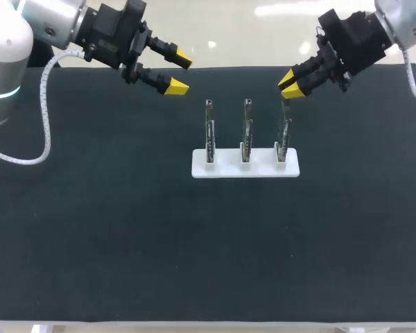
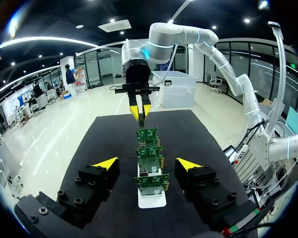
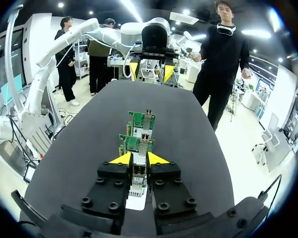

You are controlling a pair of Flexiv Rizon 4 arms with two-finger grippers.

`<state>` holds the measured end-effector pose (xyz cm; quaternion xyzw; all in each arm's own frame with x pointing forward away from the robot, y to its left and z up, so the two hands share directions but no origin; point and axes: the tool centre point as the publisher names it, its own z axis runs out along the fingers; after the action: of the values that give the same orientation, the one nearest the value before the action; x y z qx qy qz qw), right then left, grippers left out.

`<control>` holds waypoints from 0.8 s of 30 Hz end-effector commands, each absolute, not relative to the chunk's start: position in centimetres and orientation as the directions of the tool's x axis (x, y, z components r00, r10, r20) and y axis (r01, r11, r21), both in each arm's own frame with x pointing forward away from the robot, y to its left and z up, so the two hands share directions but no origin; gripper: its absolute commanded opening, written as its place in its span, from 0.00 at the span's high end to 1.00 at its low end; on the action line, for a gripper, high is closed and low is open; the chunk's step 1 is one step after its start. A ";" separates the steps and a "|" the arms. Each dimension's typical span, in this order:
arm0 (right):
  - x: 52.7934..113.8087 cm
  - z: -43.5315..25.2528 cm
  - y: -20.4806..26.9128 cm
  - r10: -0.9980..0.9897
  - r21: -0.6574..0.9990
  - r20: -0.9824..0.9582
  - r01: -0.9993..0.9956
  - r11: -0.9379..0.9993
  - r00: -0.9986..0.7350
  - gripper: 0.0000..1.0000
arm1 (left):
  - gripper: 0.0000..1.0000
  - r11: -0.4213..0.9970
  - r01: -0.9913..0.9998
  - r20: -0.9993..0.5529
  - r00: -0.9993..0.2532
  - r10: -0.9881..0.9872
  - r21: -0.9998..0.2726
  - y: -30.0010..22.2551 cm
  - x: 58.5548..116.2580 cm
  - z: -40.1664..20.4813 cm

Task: Pick up the optical module with the left hand, and insert it into the network port with the right hand.

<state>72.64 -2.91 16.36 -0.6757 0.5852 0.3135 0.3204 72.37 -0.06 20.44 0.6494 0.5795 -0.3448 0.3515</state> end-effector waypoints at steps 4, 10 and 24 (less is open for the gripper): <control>72.6 15.5 -2.9 -0.582 -0.081 -0.803 -0.991 -0.109 0.130 1.00 | 0.00 -0.082 0.995 -0.853 0.090 0.514 0.055 -0.1 72.4 20.5; 72.5 15.6 -3.0 -0.577 -0.090 -0.804 -0.989 -0.117 0.142 0.00 | 0.00 -0.082 0.995 -0.853 0.090 0.514 0.055 -0.1 72.4 20.5; 72.4 16.5 -3.4 -0.586 -0.074 -0.801 -0.992 -0.104 0.121 0.00 | 0.00 -0.082 0.995 -0.853 0.090 0.514 0.055 -0.1 72.4 20.5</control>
<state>72.45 -3.21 15.88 -0.6736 0.5825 0.3135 0.3297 72.37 -0.05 20.44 0.6494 0.5795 -0.3447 0.3515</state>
